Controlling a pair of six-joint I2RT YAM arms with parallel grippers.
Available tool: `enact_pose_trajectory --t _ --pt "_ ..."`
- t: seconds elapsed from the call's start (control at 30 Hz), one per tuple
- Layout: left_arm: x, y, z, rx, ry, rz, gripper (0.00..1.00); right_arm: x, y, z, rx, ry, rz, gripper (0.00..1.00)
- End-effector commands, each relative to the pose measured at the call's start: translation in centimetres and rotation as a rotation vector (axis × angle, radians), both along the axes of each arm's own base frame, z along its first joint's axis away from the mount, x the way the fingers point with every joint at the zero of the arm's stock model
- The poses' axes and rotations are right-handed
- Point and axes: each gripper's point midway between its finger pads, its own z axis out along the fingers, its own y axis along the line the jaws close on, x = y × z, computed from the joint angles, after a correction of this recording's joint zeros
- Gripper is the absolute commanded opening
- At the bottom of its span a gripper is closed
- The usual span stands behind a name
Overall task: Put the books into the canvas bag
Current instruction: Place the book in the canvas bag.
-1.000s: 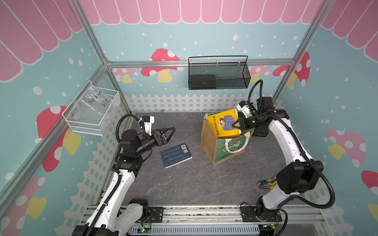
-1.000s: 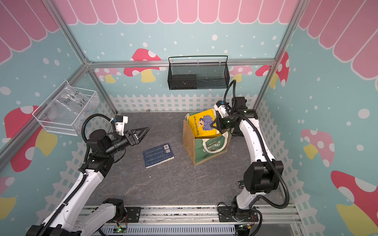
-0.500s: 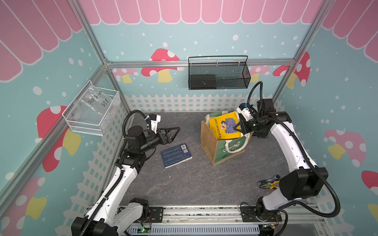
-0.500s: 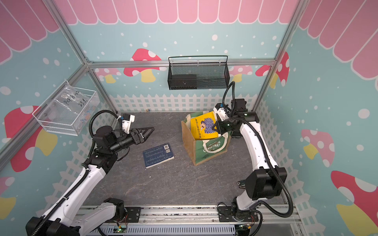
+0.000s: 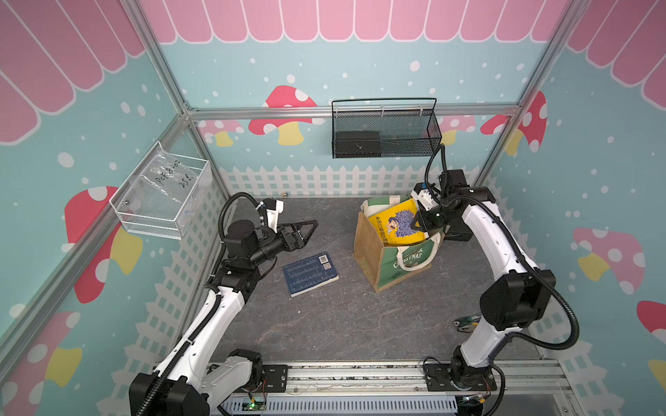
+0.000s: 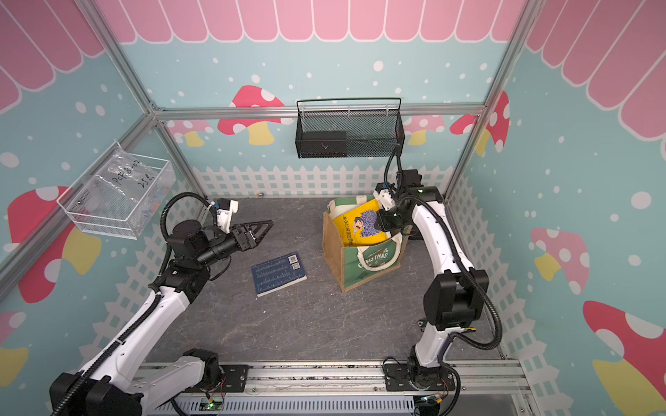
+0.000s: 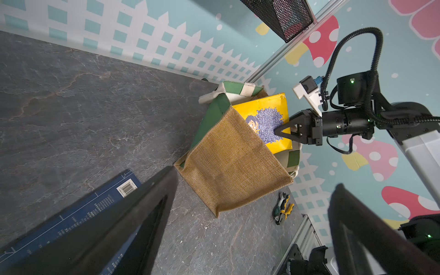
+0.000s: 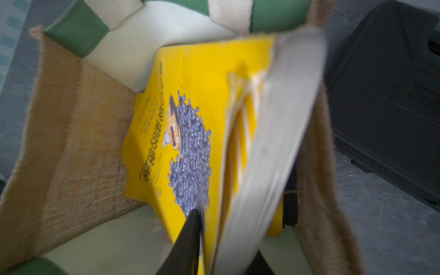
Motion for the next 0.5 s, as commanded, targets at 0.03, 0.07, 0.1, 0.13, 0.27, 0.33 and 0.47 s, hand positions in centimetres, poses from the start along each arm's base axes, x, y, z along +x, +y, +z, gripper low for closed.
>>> enact_pose_trajectory --t 0.03,0.07,0.1,0.13,0.27,0.33,0.47 --pt "0.2 0.1 1.1 0.005 -0.035 0.011 0.99 2.7 -1.6 -0.2 -0.110 -0.021 -0.052 0.50" --pt "0.3 0.2 1.2 0.006 -0.034 0.013 0.99 3.1 -1.8 -0.1 -0.120 -0.028 -0.060 0.63" --pt "0.3 0.2 1.1 0.006 -0.033 0.012 0.98 3.5 -1.9 0.4 -0.126 -0.043 -0.069 0.69" --pt "0.3 0.2 1.1 0.006 -0.031 0.014 0.98 3.8 -2.1 1.0 -0.131 -0.061 -0.079 0.73" --pt "0.7 0.2 0.9 0.002 -0.021 0.018 0.99 5.3 -2.2 2.0 -0.159 -0.109 -0.095 0.89" --pt "0.9 0.2 0.9 -0.002 -0.019 0.020 0.98 5.7 -2.3 3.3 -0.165 -0.149 -0.105 0.91" --pt "1.2 0.4 0.7 -0.007 -0.004 0.032 0.99 6.1 -1.5 5.7 -0.136 -0.219 -0.080 0.93"
